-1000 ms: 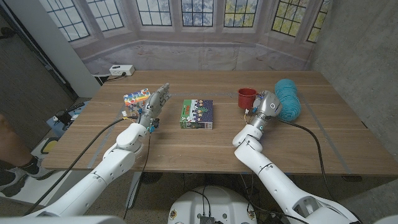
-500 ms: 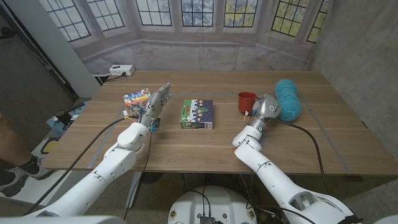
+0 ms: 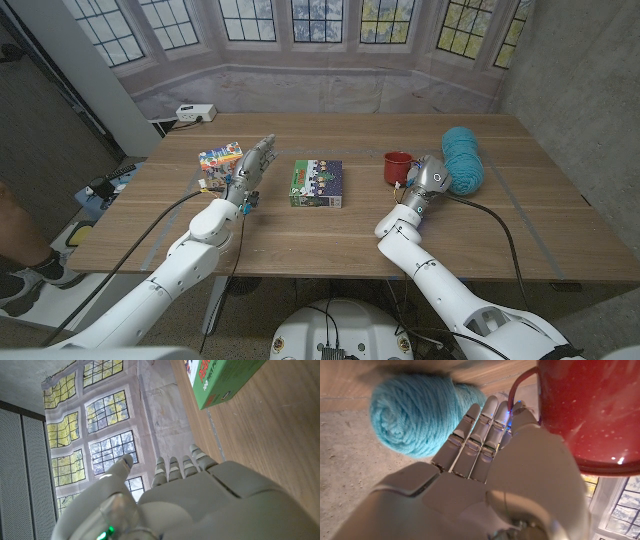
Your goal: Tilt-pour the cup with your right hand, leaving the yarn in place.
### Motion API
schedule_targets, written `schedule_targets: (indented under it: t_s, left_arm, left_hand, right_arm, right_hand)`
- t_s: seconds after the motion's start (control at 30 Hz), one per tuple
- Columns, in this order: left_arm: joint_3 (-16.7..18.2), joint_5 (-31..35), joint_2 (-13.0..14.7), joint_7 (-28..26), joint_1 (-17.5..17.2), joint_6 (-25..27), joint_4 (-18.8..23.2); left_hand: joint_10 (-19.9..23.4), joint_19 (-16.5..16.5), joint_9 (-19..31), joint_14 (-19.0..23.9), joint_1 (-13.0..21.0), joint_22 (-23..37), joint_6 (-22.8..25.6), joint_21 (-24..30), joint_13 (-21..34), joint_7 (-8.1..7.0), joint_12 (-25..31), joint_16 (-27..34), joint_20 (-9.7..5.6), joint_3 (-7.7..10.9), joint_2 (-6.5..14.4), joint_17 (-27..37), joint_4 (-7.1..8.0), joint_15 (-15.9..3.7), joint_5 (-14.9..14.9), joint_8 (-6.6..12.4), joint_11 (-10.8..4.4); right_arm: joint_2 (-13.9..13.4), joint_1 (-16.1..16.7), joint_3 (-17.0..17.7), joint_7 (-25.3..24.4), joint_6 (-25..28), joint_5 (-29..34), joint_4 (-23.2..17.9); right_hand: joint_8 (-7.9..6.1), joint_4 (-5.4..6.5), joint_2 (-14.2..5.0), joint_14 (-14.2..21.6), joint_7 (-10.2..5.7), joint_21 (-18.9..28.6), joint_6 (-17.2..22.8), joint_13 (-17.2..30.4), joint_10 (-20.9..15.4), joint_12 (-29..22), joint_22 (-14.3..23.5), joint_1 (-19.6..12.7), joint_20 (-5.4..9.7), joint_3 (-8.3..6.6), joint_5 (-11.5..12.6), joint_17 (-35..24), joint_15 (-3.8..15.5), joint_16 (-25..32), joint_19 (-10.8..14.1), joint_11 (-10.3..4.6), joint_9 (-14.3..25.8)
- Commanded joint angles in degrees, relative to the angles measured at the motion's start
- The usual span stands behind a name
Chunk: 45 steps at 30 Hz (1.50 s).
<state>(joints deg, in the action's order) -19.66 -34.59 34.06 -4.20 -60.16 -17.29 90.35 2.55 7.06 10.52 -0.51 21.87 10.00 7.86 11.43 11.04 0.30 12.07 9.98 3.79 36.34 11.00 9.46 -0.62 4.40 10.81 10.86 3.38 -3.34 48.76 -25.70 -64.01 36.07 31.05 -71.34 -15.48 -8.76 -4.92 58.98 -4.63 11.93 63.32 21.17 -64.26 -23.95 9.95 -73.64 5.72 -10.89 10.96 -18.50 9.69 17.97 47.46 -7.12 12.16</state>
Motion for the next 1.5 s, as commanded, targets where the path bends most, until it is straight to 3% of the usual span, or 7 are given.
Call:
schedule_targets:
  t_s: [0.03,0.77,1.3,1.5]
  left_arm:
    - [0.4,0.2,0.3,-0.8,-1.3,-0.3,1.2]
    - [1.2,-0.6,0.6,0.2,-2.2,-1.3,0.6]
    - [1.3,-1.2,0.5,1.2,-2.2,-2.0,-0.2]
    - [1.4,-1.5,0.5,1.3,-2.3,-2.1,-0.3]
  left_hand:
    - [0.1,0.1,0.3,-0.3,0.7,0.1,0.0,0.0,0.2,-0.02,0.1,0.3,0.18,-0.08,-0.1,0.3,0.14,0.35,0.4,-0.22,0.04]
    - [-0.1,0.1,0.2,-0.4,0.8,0.1,-0.2,0.0,0.2,-0.12,0.0,0.3,0.23,-0.05,-0.1,0.3,0.25,0.24,0.4,-0.24,0.15]
    - [-0.1,0.2,0.2,-0.4,0.8,0.1,-0.3,0.0,0.2,-0.17,0.0,0.3,0.27,-0.07,0.0,0.3,0.36,0.24,0.4,-0.22,-0.06]
    - [-0.1,0.2,0.2,-0.4,0.8,0.1,-0.3,0.0,0.2,-0.11,0.0,0.3,0.25,-0.05,0.0,0.3,0.38,0.27,0.4,-0.23,0.07]
  right_arm:
    - [-0.6,0.1,-0.2,0.0,-0.2,-0.9,0.0]
    - [0.4,0.4,-0.7,0.0,0.4,-0.1,0.6]
    - [-0.7,1.6,-2.0,0.0,2.1,0.1,-2.9]
    - [-1.8,1.7,-3.3,0.0,3.2,-1.1,-4.1]
  right_hand:
    - [0.14,0.20,-0.29,-0.2,-0.21,0.1,-0.4,0.4,0.0,-0.3,0.1,0.2,2.02,0.01,-0.2,-0.1,3.58,-0.3,0.4,-0.63,0.2]
    - [1.21,0.96,-0.30,-1.1,-0.20,-0.2,-3.4,0.5,2.9,1.1,0.0,2.5,1.61,0.04,-0.4,0.3,2.98,-1.8,-0.2,0.47,0.4]
    - [2.80,1.21,0.41,-2.3,0.52,-0.4,-7.8,-0.7,6.8,3.7,0.0,4.7,0.69,0.01,-0.4,1.2,2.56,-3.7,-0.7,1.51,0.4]
    - [3.79,1.24,1.11,-3.9,1.29,-0.6,-10.6,-1.4,9.8,5.6,0.0,6.0,-0.04,-0.02,-0.3,1.6,2.19,-4.9,-1.2,2.63,0.1]
